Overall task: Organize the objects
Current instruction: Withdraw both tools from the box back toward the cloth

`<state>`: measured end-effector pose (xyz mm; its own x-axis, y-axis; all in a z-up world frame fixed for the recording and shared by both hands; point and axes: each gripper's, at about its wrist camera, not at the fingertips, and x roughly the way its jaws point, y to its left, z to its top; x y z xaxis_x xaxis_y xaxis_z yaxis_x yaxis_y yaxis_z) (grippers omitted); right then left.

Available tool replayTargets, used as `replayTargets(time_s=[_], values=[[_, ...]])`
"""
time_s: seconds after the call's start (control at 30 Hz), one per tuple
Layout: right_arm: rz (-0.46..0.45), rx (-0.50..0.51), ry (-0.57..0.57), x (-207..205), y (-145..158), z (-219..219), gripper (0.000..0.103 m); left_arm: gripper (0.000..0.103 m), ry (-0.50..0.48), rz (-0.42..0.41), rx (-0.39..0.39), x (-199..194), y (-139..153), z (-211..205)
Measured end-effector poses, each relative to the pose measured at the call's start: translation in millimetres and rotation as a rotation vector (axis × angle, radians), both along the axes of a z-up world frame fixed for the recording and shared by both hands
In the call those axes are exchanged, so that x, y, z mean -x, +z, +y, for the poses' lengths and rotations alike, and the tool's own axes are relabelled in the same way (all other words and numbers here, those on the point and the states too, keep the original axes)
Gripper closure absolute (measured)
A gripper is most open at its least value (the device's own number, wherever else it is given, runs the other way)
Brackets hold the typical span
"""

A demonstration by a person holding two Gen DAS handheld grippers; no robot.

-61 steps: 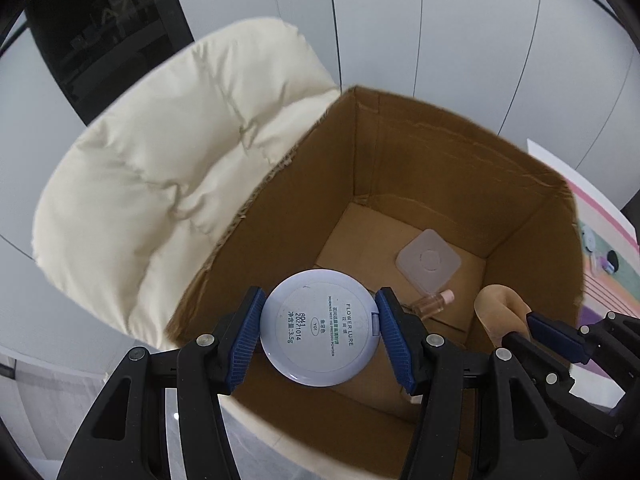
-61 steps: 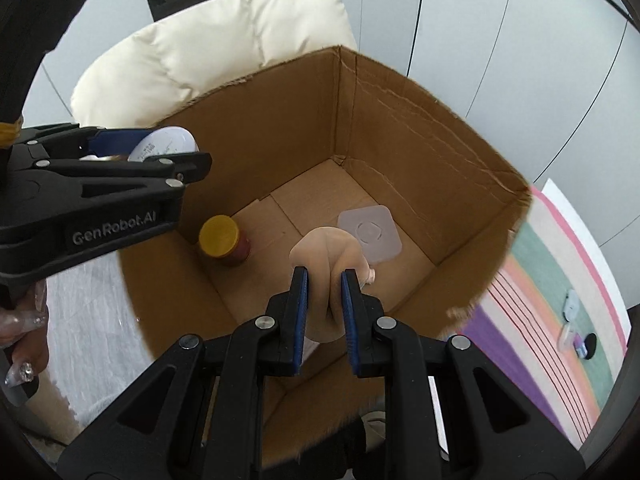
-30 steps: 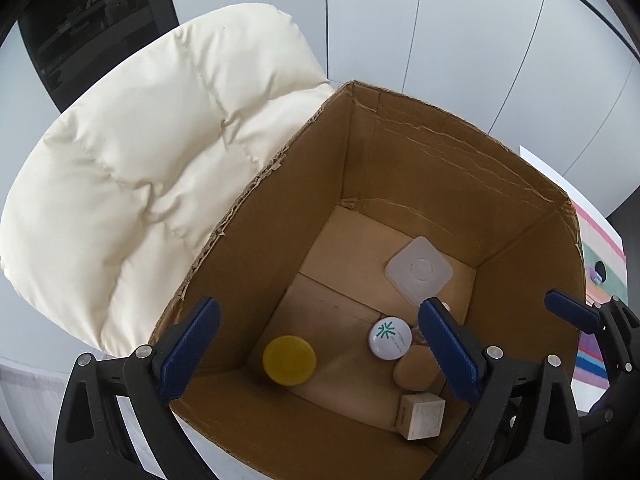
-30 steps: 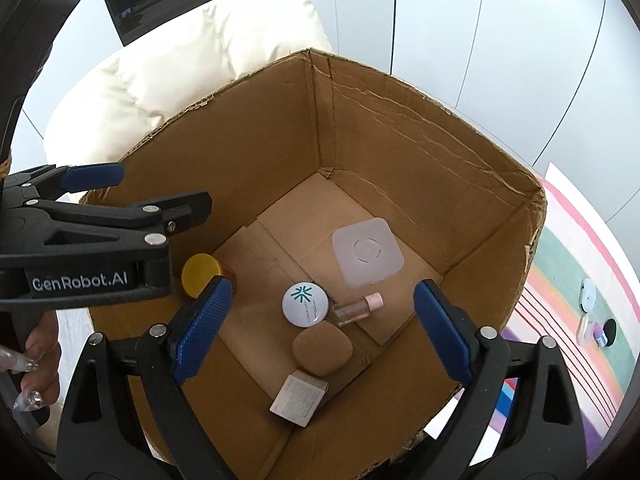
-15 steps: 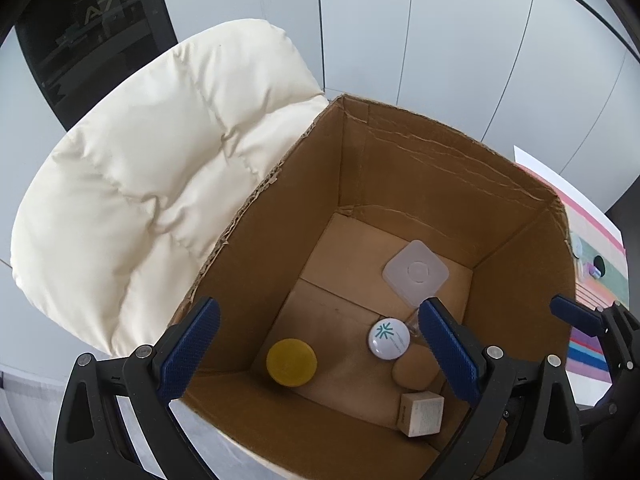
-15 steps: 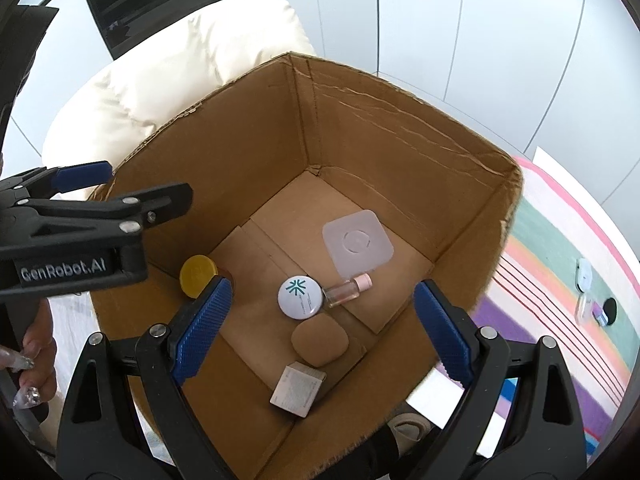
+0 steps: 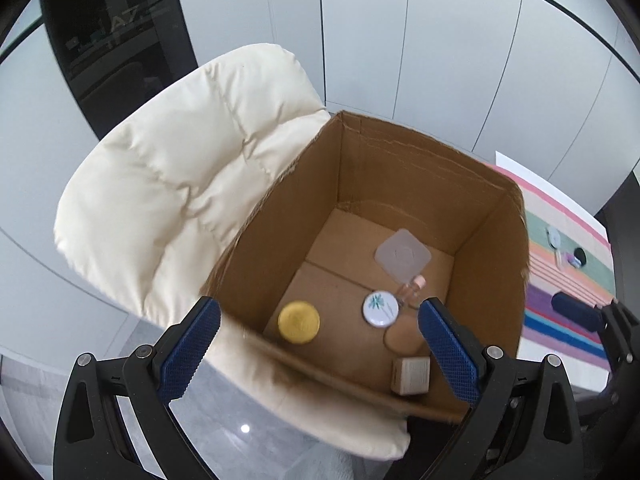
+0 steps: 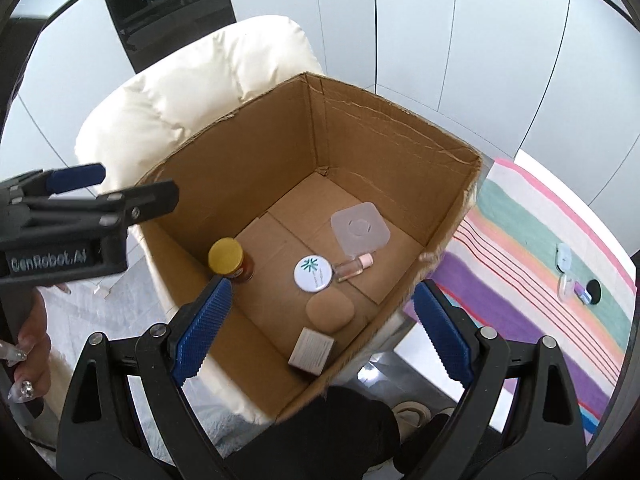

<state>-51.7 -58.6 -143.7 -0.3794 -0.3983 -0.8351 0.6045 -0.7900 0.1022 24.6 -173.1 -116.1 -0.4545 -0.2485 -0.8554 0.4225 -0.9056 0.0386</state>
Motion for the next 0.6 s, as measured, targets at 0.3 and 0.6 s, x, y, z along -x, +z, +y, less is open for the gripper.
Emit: replayTargets(time_s=[0.3,0.6], values=[[-0.002,0.014,0.002,-47,13,23,0.009,0.003,0.025,-0.015,0.033,-73,3,19],[0.025,0.000,0.030,-86,20,41,0.009,0.003,0.015,-0.001,0.041,-101,9,41]])
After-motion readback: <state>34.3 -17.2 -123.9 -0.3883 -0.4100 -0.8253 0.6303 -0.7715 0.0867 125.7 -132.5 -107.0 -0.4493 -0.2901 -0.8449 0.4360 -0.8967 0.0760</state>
